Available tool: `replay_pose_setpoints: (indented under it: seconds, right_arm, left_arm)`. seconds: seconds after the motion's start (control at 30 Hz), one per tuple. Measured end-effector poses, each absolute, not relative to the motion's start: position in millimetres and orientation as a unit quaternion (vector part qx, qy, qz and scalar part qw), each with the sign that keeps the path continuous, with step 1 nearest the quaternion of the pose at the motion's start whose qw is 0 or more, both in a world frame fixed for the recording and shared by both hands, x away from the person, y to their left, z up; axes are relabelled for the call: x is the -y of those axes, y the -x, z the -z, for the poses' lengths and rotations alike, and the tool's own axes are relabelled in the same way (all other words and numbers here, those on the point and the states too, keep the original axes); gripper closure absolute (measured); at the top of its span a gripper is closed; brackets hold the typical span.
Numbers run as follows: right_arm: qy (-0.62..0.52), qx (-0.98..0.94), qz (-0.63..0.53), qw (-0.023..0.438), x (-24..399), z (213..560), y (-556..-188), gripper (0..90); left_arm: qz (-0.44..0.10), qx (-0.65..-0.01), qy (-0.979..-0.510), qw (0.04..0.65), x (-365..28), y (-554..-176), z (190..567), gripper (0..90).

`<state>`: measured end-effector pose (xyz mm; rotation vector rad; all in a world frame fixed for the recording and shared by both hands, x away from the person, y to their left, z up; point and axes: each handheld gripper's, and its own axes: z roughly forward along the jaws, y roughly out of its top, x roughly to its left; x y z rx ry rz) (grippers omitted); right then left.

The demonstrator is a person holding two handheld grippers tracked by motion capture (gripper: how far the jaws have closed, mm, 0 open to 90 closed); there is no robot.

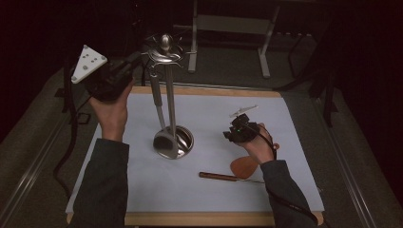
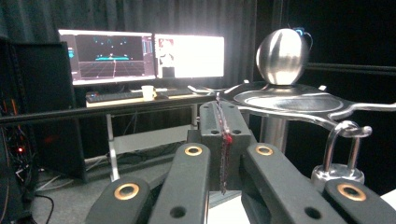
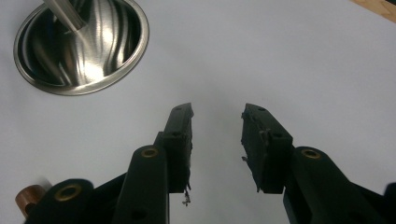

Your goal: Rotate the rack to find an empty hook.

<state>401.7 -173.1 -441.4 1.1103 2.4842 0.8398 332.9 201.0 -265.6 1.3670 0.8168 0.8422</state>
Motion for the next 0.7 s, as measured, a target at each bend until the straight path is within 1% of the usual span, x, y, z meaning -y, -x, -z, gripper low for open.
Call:
replay_pose_setpoints:
  seconds: [0.23, 0.4, 0.63, 0.7]
  right_arm:
    - [-0.387, -0.863, -0.293, 0.145, 173, 441, -401, 62.8]
    - [-0.386, -0.862, -0.294, 0.145, 175, 440, -401, 62.7]
    - [-0.390, -0.860, -0.295, 0.147, 182, 439, -401, 62.1]
    - [-0.388, -0.861, -0.292, 0.150, 183, 439, -402, 61.8]
  left_arm:
    - [-0.358, -0.367, -0.593, 0.621, -201, -343, 264, 90.0]
    - [-0.363, -0.371, -0.594, 0.615, -201, -341, 265, 89.9]
    - [-0.370, -0.367, -0.607, 0.600, -207, -328, 281, 89.7]
    - [-0.368, -0.373, -0.604, 0.600, -212, -322, 294, 89.7]
